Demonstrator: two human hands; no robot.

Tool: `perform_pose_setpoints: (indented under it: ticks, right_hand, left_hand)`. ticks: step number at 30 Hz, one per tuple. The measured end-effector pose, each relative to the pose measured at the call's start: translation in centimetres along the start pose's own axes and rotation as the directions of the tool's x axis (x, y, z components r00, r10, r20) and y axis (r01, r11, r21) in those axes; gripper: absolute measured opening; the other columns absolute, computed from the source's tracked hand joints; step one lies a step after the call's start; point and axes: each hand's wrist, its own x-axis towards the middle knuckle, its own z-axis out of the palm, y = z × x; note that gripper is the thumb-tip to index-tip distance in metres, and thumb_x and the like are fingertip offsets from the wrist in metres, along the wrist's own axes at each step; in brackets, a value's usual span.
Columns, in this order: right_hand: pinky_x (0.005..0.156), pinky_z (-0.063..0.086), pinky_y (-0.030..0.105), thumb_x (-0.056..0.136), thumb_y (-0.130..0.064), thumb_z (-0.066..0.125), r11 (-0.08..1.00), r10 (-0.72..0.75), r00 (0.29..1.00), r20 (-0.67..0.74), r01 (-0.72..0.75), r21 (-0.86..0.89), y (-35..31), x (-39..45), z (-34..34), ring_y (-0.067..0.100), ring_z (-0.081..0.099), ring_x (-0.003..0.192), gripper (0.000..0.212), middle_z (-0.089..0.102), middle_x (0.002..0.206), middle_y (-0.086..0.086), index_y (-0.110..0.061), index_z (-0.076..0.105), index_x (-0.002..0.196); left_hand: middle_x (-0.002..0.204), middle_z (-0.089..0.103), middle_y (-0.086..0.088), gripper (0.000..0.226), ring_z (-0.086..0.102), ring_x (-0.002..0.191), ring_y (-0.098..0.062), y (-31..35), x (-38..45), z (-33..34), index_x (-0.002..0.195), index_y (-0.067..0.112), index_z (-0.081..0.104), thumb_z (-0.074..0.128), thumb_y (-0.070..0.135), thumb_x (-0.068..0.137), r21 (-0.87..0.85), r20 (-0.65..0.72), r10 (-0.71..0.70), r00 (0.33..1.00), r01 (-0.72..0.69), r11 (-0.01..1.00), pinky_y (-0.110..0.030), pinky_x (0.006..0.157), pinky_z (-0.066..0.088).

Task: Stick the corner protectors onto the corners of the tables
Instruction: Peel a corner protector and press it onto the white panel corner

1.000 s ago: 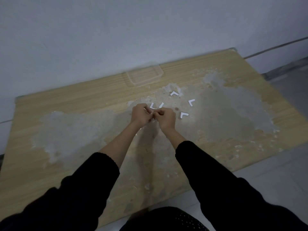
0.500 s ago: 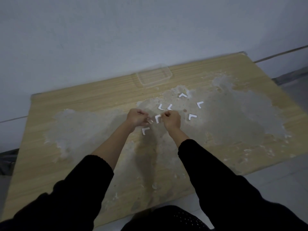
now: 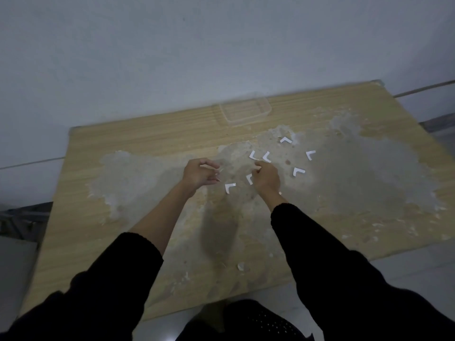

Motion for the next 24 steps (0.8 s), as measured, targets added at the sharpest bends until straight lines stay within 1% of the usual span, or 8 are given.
perform_pose_setpoints:
  ticks: [3, 6, 8, 10, 13, 19, 22, 24]
  right_hand:
    - [0.082, 0.047, 0.03, 0.092, -0.015, 0.052, 0.997, -0.08, 0.996, 0.029, 0.079, 0.019, -1.5, -1.3, 0.4, 0.027, 0.062, 0.105, 0.033, 0.066, 0.114, 0.01, -0.013, 0.059, 0.123]
    - [0.077, 0.048, 0.031, 0.089, -0.011, 0.053, 0.971, -0.237, 0.963, 0.132, 0.23, 0.066, -4.2, -3.1, 1.6, 0.027, 0.064, 0.093, 0.028, 0.068, 0.1, 0.013, -0.009, 0.063, 0.115]
    - [0.075, 0.051, 0.034, 0.086, -0.008, 0.054, 0.94, -0.34, 0.922, 0.182, 0.33, 0.087, -6.6, -5.0, 3.1, 0.025, 0.064, 0.082, 0.027, 0.068, 0.091, 0.011, -0.009, 0.066, 0.109]
    - [0.071, 0.05, 0.031, 0.084, -0.007, 0.052, 0.91, -0.414, 0.885, 0.215, 0.4, 0.107, -8.8, -6.6, 4.4, 0.021, 0.061, 0.074, 0.027, 0.068, 0.085, 0.007, -0.011, 0.068, 0.105]
    - [0.067, 0.047, 0.026, 0.079, -0.007, 0.057, 0.872, -0.489, 0.819, 0.301, 0.455, 0.179, -13.2, -11.3, 7.3, 0.017, 0.06, 0.069, 0.025, 0.063, 0.077, 0.0, -0.013, 0.069, 0.1]
    - [0.068, 0.052, 0.029, 0.073, -0.017, 0.072, 0.8, -0.599, 0.675, 0.431, 0.531, 0.28, -20.4, -22.3, 14.8, 0.02, 0.064, 0.069, 0.018, 0.067, 0.078, 0.007, -0.014, 0.068, 0.091]
    - [0.061, 0.047, 0.018, 0.073, -0.011, 0.074, 0.731, -0.679, 0.595, 0.43, 0.603, 0.319, -24.4, -28.3, 19.4, 0.008, 0.055, 0.057, 0.016, 0.063, 0.073, 0.005, -0.009, 0.07, 0.088]
    - [0.059, 0.044, 0.016, 0.074, -0.005, 0.074, 0.684, -0.721, 0.541, 0.434, 0.657, 0.317, -26.8, -32.0, 22.3, 0.0, 0.052, 0.055, 0.012, 0.064, 0.073, 0.007, -0.004, 0.071, 0.086]
  left_hand:
    - [0.068, 0.064, -0.015, 0.014, 0.065, 0.047, -0.013, 0.1, -0.7, -0.7, 0.074, 0.003, 0.063, 0.061, -0.006, 0.084, -0.024, -0.012, -0.019, 1.0, 0.019, 1.0, -0.026, 0.058, 0.058]
    - [0.062, 0.066, -0.009, 0.009, 0.064, 0.044, -0.007, 0.1, -1.9, -2.7, 0.083, -0.003, 0.067, 0.059, -0.004, 0.087, 0.002, -0.067, -0.025, 0.997, 0.025, 1.0, -0.017, 0.05, 0.056]
    - [0.069, 0.064, -0.01, 0.012, 0.065, 0.049, -0.01, -0.3, -3.3, -5.3, 0.092, -0.005, 0.068, 0.057, -0.002, 0.089, -0.028, -0.117, -0.022, 0.993, 0.019, 0.999, -0.015, 0.051, 0.056]
    - [0.074, 0.065, -0.012, 0.015, 0.066, 0.056, -0.013, -0.8, -4.4, -7.8, 0.096, -0.007, 0.068, 0.056, 0.001, 0.089, -0.065, -0.145, -0.038, 0.989, 0.029, 0.997, -0.015, 0.054, 0.057]
    - [0.076, 0.065, -0.013, 0.015, 0.067, 0.052, -0.006, -2.3, -7.7, -13.7, 0.098, -0.005, 0.067, 0.058, -0.001, 0.087, -0.099, -0.177, -0.029, 0.984, 0.012, 0.995, -0.015, 0.058, 0.057]
    - [0.075, 0.064, -0.01, 0.017, 0.062, 0.068, -0.016, -6.8, -16.4, -26.1, 0.098, -0.003, 0.063, 0.061, -0.01, 0.083, -0.056, -0.2, 0.015, 0.98, -0.027, 0.998, -0.013, 0.057, 0.054]
    - [0.059, 0.065, -0.004, 0.018, 0.062, 0.053, -0.007, -9.1, -20.9, -32.9, 0.095, -0.002, 0.063, 0.065, -0.01, 0.08, -0.076, -0.277, 0.019, 0.961, -0.042, 0.996, -0.012, 0.051, 0.053]
    - [0.056, 0.066, -0.002, 0.011, 0.062, 0.051, -0.009, -10.8, -24.0, -37.0, 0.086, 0.001, 0.064, 0.064, -0.009, 0.081, -0.06, -0.293, 0.038, 0.955, -0.058, 0.996, -0.013, 0.049, 0.052]
